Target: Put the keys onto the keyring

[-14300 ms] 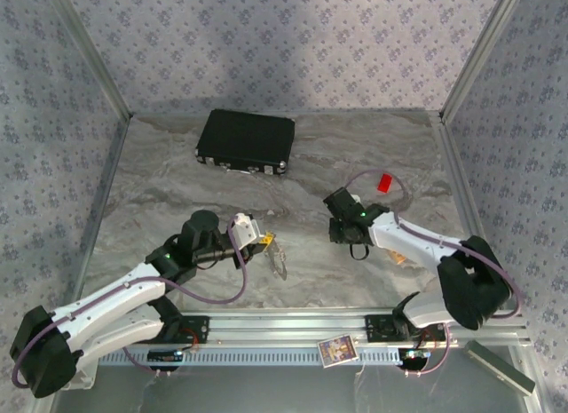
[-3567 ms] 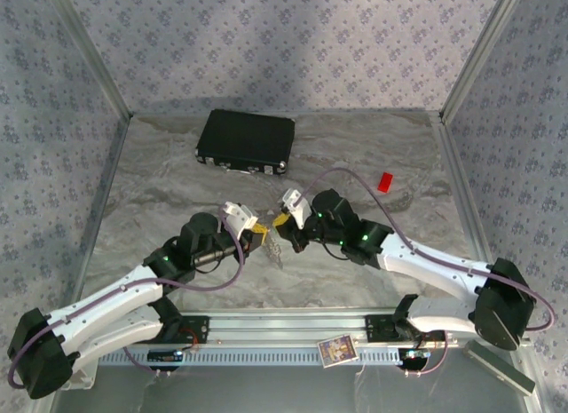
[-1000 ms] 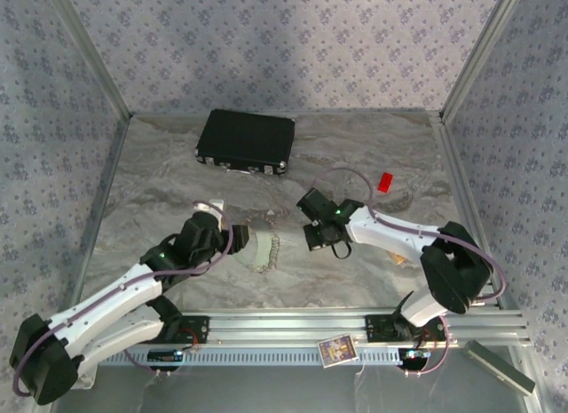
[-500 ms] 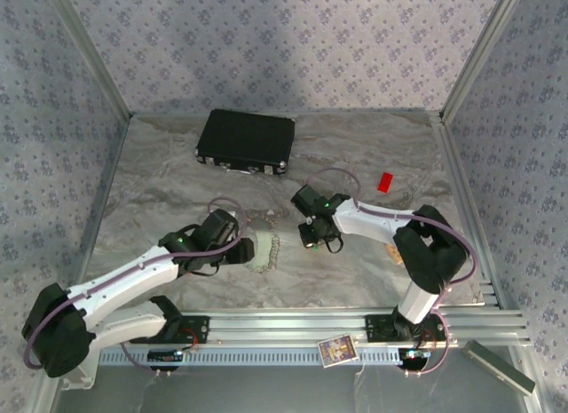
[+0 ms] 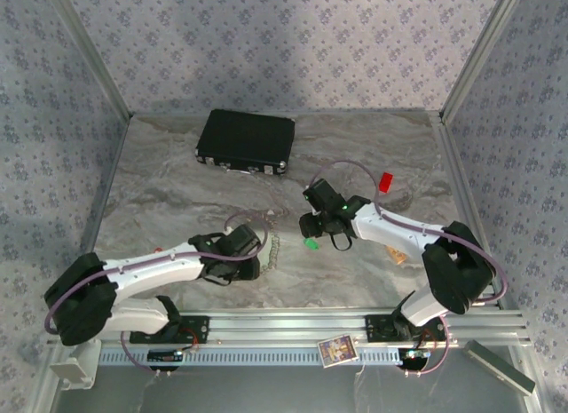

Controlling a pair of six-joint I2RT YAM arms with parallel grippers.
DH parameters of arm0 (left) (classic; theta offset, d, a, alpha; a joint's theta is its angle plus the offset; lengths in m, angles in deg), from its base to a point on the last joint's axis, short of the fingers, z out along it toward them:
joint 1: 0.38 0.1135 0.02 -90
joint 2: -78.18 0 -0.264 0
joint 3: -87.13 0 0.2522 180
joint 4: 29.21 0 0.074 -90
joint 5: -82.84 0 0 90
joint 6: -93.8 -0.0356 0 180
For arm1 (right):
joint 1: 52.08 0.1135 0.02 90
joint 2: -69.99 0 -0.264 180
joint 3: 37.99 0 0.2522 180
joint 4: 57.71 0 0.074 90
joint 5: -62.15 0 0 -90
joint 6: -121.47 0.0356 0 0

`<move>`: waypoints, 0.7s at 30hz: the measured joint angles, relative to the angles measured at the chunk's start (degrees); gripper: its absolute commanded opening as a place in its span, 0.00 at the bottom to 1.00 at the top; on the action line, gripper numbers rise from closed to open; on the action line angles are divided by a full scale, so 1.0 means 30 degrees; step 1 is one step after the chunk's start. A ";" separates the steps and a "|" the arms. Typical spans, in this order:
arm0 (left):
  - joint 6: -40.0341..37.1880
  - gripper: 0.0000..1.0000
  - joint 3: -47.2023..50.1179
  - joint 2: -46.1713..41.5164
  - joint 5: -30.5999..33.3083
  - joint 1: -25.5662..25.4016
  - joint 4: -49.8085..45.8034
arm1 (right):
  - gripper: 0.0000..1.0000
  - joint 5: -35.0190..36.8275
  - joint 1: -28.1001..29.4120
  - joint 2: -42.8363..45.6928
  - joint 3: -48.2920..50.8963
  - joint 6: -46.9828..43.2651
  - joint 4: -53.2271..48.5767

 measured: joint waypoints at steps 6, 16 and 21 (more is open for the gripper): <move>0.0408 0.35 0.0000 0.0772 0.0146 -0.0466 0.0452 | 0.47 -0.0022 0.0000 0.0000 0.0328 0.0146 0.0131; 0.0393 0.25 -0.0357 0.1807 0.1027 -0.0488 0.0466 | 0.47 -0.0197 -0.0007 0.0131 0.0532 0.0226 0.0291; 0.0306 0.20 -0.0415 0.1902 0.1392 -0.0481 0.0882 | 0.47 -0.0291 0.0000 0.0350 0.0561 0.0350 0.0321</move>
